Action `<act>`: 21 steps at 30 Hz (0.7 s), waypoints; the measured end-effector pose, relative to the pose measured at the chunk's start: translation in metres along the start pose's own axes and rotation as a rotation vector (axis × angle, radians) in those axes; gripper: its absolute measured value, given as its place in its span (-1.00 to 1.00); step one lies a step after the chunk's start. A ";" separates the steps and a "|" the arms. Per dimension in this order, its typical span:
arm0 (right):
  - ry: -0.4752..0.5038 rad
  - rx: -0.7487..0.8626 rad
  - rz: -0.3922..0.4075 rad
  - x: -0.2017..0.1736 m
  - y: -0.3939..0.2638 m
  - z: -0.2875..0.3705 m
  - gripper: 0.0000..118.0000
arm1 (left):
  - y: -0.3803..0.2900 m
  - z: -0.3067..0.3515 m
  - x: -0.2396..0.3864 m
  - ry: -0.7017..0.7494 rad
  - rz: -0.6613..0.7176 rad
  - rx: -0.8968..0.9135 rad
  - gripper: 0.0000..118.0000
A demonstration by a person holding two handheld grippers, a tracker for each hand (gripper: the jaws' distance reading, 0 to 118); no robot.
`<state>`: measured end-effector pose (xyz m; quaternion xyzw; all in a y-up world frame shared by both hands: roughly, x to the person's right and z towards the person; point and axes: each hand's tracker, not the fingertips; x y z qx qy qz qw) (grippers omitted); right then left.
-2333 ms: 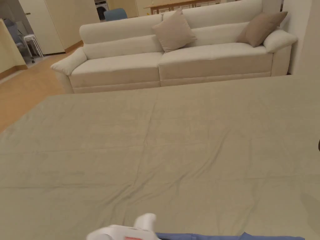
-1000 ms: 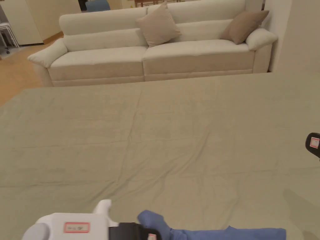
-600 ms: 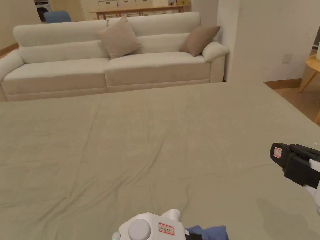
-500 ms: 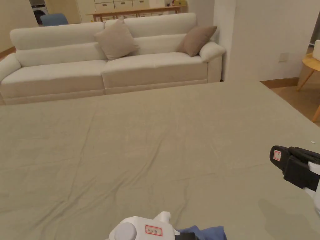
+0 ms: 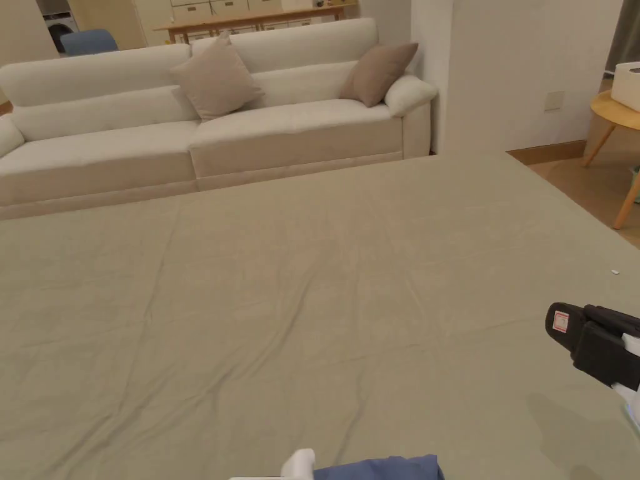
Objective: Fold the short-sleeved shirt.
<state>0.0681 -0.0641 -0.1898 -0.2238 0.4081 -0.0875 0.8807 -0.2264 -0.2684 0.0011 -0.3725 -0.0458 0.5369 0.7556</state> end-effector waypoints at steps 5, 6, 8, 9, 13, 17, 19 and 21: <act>-0.026 -0.042 -0.012 0.018 -0.012 0.004 -1.00 | 0.011 -0.063 -0.009 -0.073 0.069 -0.051 -0.95; -0.021 -0.065 -0.013 0.021 -0.014 0.003 -1.00 | 0.004 -0.061 0.011 -0.071 0.067 -0.047 -0.95; -0.008 -0.129 -0.007 0.021 -0.026 -0.003 -1.00 | 0.004 -0.049 0.016 -0.132 0.108 -0.018 -0.96; 0.020 -0.172 -0.007 0.019 -0.031 -0.009 -1.00 | 0.004 -0.039 0.017 -0.168 0.108 -0.002 -0.96; 0.497 -0.535 -0.275 0.016 -0.071 -0.068 -1.00 | 0.003 0.048 0.020 -0.057 -0.040 0.146 -1.00; 0.751 -0.956 -0.441 0.010 -0.128 -0.161 -1.00 | -0.002 0.137 0.009 -0.008 -0.045 0.308 -1.00; 0.653 -1.195 -0.327 0.001 -0.152 -0.192 -1.00 | -0.006 0.163 0.002 0.028 -0.043 0.343 -1.00; 0.602 -1.287 -0.230 -0.002 -0.179 -0.207 -1.00 | -0.011 0.180 -0.004 0.043 -0.041 0.363 -1.00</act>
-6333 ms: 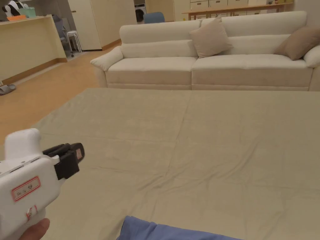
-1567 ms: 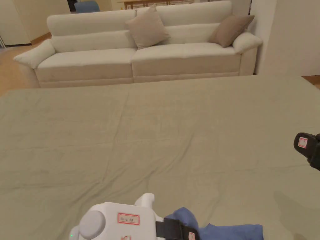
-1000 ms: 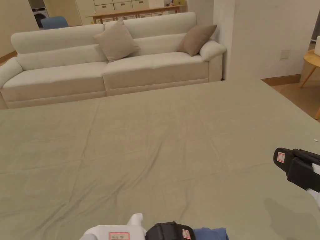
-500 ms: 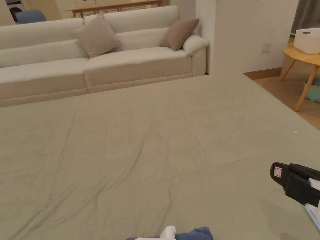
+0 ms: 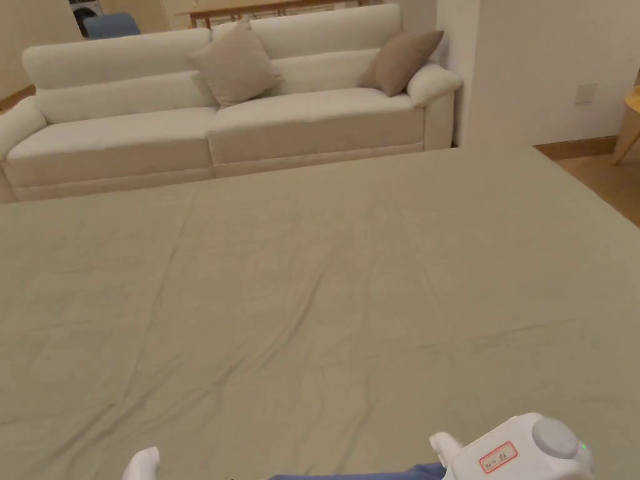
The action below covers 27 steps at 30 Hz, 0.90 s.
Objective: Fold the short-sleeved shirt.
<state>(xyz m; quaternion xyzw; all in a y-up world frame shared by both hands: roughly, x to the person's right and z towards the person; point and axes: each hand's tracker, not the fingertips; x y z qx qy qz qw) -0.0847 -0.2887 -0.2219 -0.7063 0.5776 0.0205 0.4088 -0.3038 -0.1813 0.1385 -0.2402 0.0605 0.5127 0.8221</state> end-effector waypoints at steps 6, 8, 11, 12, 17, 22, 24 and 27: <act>0.010 0.077 -0.062 0.008 -0.013 0.011 -1.00 | -0.001 -0.005 -0.030 -0.030 0.106 -0.041 0.10; 0.041 0.098 -0.128 0.014 -0.017 0.014 -1.00 | 0.002 -0.019 -0.044 -0.020 0.125 -0.089 1.00; 0.036 0.112 -0.119 0.017 -0.025 0.019 -1.00 | 0.001 -0.036 -0.066 0.010 0.134 -0.137 0.97; 0.034 0.115 -0.122 0.019 -0.027 0.021 -1.00 | 0.001 -0.041 -0.071 0.028 0.123 -0.160 0.97; 0.062 0.144 -0.176 0.038 -0.038 0.034 -1.00 | -0.014 -0.094 -0.065 -0.029 0.097 -0.284 0.95; 0.078 0.175 -0.197 0.038 -0.045 0.036 -1.00 | -0.029 -0.133 -0.047 0.019 0.113 -0.301 -0.77; 0.083 0.195 -0.219 0.039 -0.046 0.039 -1.00 | -0.026 -0.126 -0.060 -0.003 0.116 -0.296 -0.77; 0.236 0.288 -0.263 0.029 -0.055 0.047 -1.00 | -0.006 -0.111 -0.053 -0.047 0.127 -0.354 -0.77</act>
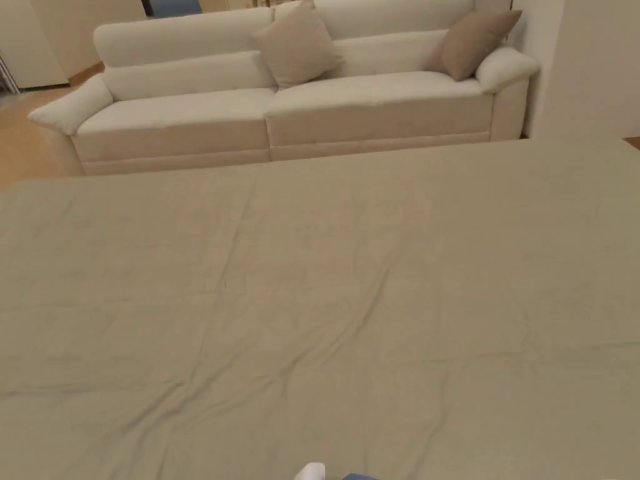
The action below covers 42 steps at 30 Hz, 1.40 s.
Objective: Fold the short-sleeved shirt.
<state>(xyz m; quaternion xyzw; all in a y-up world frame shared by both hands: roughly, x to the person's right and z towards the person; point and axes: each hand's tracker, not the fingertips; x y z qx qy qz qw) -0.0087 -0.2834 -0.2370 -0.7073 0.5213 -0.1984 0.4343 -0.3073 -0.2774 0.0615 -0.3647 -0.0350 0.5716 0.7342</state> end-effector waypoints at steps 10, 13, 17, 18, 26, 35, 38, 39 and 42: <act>0.131 0.063 0.104 -0.088 -0.017 -0.030 -1.00 | 0.143 0.299 -0.084 0.143 -0.170 -0.075 -0.77; 0.124 0.048 0.106 -0.097 -0.005 -0.068 -1.00 | 0.170 0.410 -0.126 0.282 -0.108 -0.041 -0.77; 0.124 0.037 0.080 -0.095 0.016 -0.120 -1.00 | 0.186 0.511 -0.186 0.389 0.032 0.018 -0.68; 0.128 0.025 0.072 -0.093 0.022 -0.133 -1.00 | 0.186 0.527 -0.208 0.360 0.107 0.032 -0.44; 0.010 -0.056 0.107 -0.109 0.034 -0.175 -1.00 | 0.127 0.531 -0.218 0.635 0.241 0.220 0.72; -0.477 0.601 0.540 -0.230 0.023 -0.074 -1.00 | 0.072 0.546 0.026 1.057 -0.263 1.082 0.72; -0.592 0.892 0.755 -0.306 -0.010 -0.029 -1.00 | 0.029 0.497 0.136 1.165 -0.523 1.390 0.73; -0.529 0.979 0.788 -0.333 -0.027 -0.011 -1.00 | 0.014 0.477 0.170 1.169 -0.606 1.500 0.73; -0.551 1.196 0.980 -0.401 -0.072 0.033 -1.00 | -0.027 0.431 0.255 0.953 -0.736 1.703 0.80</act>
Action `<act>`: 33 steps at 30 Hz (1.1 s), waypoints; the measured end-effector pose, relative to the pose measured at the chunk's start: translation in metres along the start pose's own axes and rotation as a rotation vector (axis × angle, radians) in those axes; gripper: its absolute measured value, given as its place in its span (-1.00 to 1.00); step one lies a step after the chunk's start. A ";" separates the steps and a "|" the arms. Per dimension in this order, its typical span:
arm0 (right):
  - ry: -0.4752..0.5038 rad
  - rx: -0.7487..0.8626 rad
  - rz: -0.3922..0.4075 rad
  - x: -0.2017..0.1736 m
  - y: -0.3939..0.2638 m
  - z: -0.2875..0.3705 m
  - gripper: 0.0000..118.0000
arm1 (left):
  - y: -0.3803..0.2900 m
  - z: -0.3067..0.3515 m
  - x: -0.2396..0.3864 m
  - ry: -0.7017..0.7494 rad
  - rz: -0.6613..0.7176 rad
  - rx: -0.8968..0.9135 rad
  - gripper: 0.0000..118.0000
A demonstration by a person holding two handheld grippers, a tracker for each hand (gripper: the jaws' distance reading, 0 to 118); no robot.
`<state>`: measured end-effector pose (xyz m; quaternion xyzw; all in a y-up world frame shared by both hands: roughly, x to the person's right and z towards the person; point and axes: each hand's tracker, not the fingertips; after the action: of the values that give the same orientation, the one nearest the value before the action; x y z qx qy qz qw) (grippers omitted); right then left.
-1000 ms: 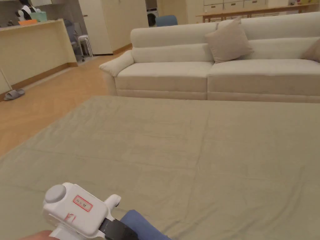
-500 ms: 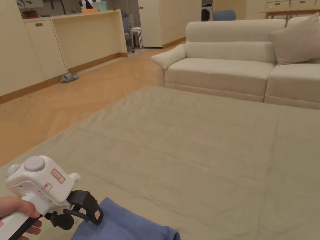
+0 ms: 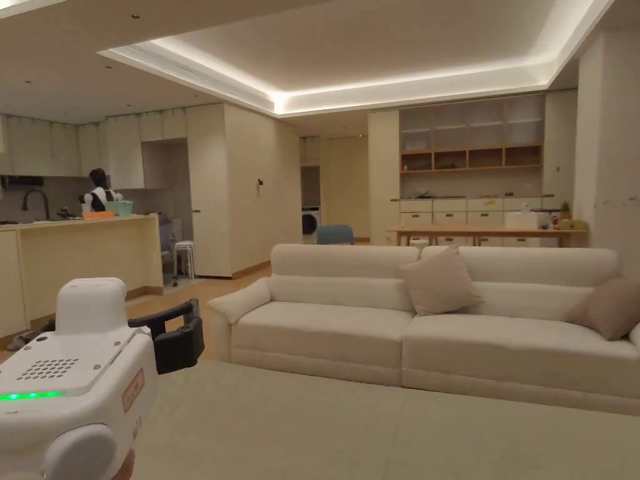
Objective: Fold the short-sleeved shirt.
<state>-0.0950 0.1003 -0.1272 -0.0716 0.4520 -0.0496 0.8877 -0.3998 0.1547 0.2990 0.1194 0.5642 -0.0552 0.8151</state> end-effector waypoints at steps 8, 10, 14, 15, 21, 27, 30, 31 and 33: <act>-0.070 0.226 0.136 -0.019 0.088 0.096 -1.00 | 0.069 0.033 0.100 -0.304 0.039 -0.042 0.81; -0.060 0.223 0.141 -0.017 0.091 0.104 -1.00 | 0.070 0.038 0.113 -0.322 0.012 -0.108 0.78; -0.079 0.223 0.156 -0.010 0.092 0.110 -1.00 | 0.072 0.046 0.141 -0.345 -0.068 -0.101 -0.95; -0.086 0.225 0.159 -0.009 0.092 0.111 -1.00 | 0.072 0.048 0.144 -0.317 -0.088 -0.098 -0.95; -0.083 0.235 0.156 -0.003 0.095 0.116 -1.00 | 0.076 0.049 0.148 -0.367 0.006 -0.161 -1.00; -0.070 0.243 0.170 -0.007 0.098 0.119 -1.00 | 0.081 0.057 0.146 -0.368 -0.018 -0.131 -1.00; -0.058 0.245 0.173 -0.009 0.101 0.119 -1.00 | 0.085 0.060 0.149 -0.350 -0.047 -0.126 -1.00; -0.057 0.242 0.177 -0.010 0.102 0.119 -1.00 | 0.085 0.060 0.148 -0.351 -0.045 -0.125 -1.00; -0.051 0.244 0.183 -0.011 0.102 0.119 -1.00 | 0.087 0.062 0.148 -0.359 -0.042 -0.134 -1.00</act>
<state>-0.0023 0.2121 -0.0671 0.0770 0.4246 -0.0213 0.9019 -0.2713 0.2293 0.1937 0.0413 0.4145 -0.0550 0.9075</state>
